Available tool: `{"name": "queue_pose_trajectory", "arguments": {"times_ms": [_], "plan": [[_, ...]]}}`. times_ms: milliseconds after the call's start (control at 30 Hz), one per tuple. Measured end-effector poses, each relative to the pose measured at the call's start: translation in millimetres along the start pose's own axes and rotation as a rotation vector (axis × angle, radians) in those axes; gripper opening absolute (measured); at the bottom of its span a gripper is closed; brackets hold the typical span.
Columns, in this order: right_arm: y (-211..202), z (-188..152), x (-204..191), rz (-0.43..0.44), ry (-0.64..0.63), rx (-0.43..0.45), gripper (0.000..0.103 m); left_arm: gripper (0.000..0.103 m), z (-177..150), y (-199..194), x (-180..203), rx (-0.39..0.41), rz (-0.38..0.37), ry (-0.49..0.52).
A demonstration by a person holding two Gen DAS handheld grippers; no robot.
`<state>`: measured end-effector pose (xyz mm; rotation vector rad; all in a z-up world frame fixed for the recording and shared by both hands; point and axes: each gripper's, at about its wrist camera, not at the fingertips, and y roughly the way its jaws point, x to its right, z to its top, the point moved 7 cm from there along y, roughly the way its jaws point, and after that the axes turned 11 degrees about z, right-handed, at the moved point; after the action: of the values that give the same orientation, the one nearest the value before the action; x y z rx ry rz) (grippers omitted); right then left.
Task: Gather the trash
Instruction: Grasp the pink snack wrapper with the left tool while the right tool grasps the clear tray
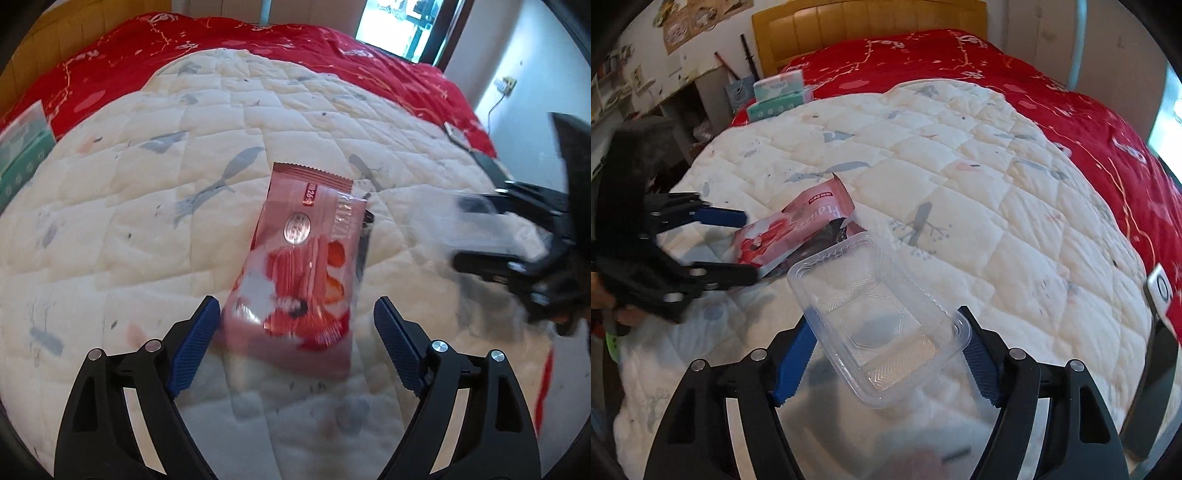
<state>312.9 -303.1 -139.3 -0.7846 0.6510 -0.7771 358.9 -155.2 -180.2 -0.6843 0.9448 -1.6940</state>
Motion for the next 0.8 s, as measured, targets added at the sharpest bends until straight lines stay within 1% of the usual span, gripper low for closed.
{"name": "queue_pose_trajectory", "arguments": {"times_ms": [167,233,267,300,333,367,433,467,500,600,700,800], "plan": [[-15.5,-14.6,-10.6,0.013,0.025,0.013,0.072,0.087,3.3,14.7,4.2,-0.023,0.013,0.008],[-19.6,-20.4,-15.3,0.015,0.032,0.018,0.072,0.084,3.4,15.3,2.9,-0.016,0.011,-0.001],[-20.9,-22.8,-17.3,0.016,0.036,0.019,0.072,0.08,3.7,13.9,2.3,-0.008,0.011,-0.003],[-21.8,-25.7,-19.3,0.019,0.044,0.021,0.072,0.073,3.6,13.5,2.5,-0.006,0.009,-0.003],[-22.9,-28.3,-20.7,0.019,0.051,0.022,0.072,0.07,3.2,11.1,1.9,-0.001,0.008,-0.005],[-24.1,-30.7,-23.3,0.015,0.056,0.024,0.072,0.065,2.5,7.5,0.8,0.006,0.004,-0.011],[-27.4,-35.2,-31.9,0.015,0.059,0.034,0.072,0.06,-0.7,2.9,0.3,0.005,-0.01,-0.026],[-29.2,-37.1,-36.4,0.013,0.059,0.04,0.072,0.058,-2.5,0.7,-0.6,0.005,-0.004,-0.029],[-31.6,-38.9,-40.9,0.013,0.062,0.047,0.072,0.057,-5.1,-2.9,-1.9,0.009,0.008,-0.031],[-38.2,-45.2,-56.3,0.015,0.068,0.062,0.072,0.056,-13.5,-19.8,-5.1,0.025,0.012,-0.054],[-44.5,-49.7,-75.5,0.024,0.064,0.075,0.072,0.055,-23.8,-47.2,-9.9,0.065,0.01,-0.086],[-49.6,-54.1,-96.1,0.04,0.071,0.088,0.072,0.055,-41.1,-76.5,-19.2,0.087,0.009,-0.132]]}}
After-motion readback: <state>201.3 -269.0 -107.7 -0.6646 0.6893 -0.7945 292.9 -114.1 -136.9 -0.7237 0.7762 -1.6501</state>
